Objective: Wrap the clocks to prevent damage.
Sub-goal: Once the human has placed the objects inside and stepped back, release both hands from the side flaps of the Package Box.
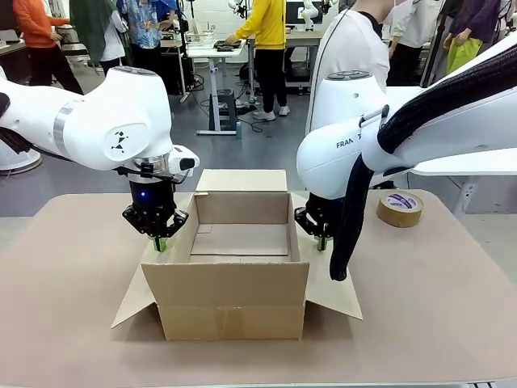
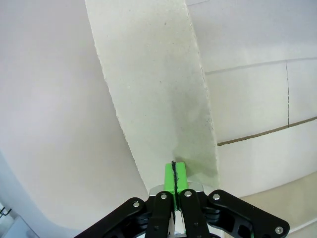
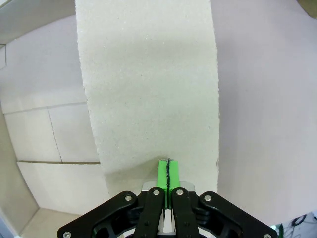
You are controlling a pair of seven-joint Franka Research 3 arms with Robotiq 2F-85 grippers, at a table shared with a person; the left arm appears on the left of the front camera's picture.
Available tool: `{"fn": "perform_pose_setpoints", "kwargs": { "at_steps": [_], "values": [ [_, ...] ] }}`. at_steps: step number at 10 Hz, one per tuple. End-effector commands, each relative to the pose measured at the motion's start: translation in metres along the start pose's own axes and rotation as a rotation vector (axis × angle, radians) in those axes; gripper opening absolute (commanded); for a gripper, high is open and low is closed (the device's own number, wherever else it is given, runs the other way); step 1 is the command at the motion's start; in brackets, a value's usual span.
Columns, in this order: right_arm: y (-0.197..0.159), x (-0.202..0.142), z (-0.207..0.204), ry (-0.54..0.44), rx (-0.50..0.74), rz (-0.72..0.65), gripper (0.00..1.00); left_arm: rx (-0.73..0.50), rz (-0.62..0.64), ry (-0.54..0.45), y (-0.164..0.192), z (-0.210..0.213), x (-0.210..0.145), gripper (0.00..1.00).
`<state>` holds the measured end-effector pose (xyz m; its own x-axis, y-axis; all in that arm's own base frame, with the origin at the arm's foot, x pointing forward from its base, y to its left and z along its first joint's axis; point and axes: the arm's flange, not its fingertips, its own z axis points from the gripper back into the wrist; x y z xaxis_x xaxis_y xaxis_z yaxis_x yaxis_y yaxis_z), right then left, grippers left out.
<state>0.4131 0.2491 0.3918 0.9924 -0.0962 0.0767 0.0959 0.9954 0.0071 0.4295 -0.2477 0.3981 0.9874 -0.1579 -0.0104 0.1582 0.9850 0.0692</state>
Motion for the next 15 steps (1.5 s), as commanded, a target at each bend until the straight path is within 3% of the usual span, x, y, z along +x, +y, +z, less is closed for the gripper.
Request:
{"fn": "perform_pose_setpoints", "kwargs": {
  "at_steps": [1,15],
  "values": [
    [0.001,-0.001,-0.0007,0.0,0.0,0.001,0.01,0.007,-0.005,0.003,-0.0002,-0.001,0.0016,0.0],
    [0.001,-0.001,-0.0007,0.0,0.0,0.001,0.01,0.007,-0.005,0.003,-0.0002,-0.001,0.0016,0.0]
  ]
}}
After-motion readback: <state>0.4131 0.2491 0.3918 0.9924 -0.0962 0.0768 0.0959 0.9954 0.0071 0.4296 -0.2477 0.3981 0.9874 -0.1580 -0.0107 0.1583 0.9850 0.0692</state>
